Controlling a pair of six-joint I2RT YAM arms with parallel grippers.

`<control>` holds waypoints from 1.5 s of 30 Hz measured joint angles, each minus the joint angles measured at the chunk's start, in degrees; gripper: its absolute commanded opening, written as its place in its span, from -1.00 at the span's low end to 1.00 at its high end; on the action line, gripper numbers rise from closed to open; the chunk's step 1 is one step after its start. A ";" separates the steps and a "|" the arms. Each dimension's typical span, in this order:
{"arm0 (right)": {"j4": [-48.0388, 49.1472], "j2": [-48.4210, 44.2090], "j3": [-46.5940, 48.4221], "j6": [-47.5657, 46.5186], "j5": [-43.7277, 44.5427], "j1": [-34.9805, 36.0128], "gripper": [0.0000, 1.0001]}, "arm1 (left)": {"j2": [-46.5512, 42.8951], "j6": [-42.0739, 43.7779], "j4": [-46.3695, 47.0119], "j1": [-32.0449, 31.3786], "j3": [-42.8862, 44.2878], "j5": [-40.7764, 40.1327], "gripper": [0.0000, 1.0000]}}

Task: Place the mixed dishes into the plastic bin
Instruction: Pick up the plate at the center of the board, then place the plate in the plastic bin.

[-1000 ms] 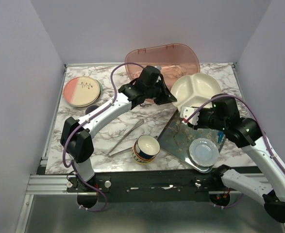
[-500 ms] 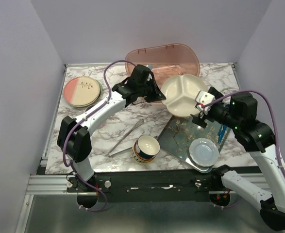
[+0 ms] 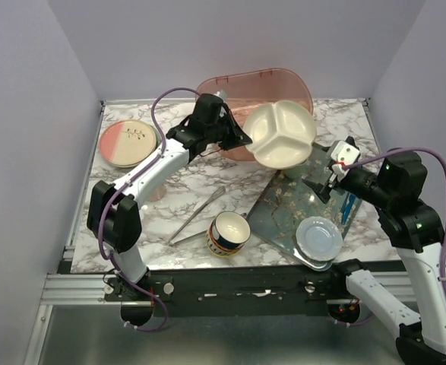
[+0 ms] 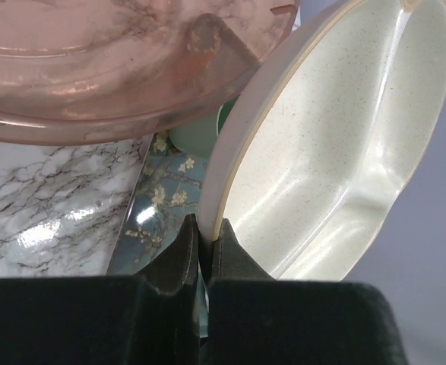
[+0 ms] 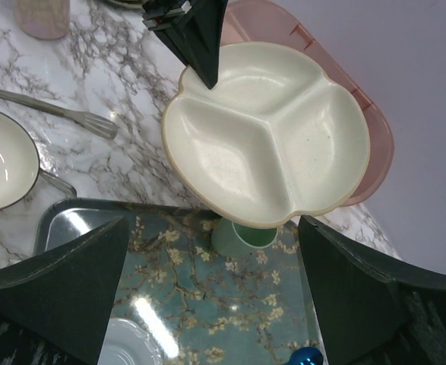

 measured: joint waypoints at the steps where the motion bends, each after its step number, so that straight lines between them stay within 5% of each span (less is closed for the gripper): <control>1: 0.31 -0.42 -0.20 0.59 -0.63 -0.68 0.99 | 0.00 0.00 0.26 0.46 0.00 0.17 -1.00; 25: 10.12 -3.08 -9.88 9.29 -11.15 -8.44 0.99 | 6.99 1.55 0.17 6.62 11.39 0.31 -1.00; 45: 16.48 -2.78 -17.00 11.19 -11.56 -9.07 0.99 | 30.75 4.39 -10.62 9.33 45.70 -2.84 -1.00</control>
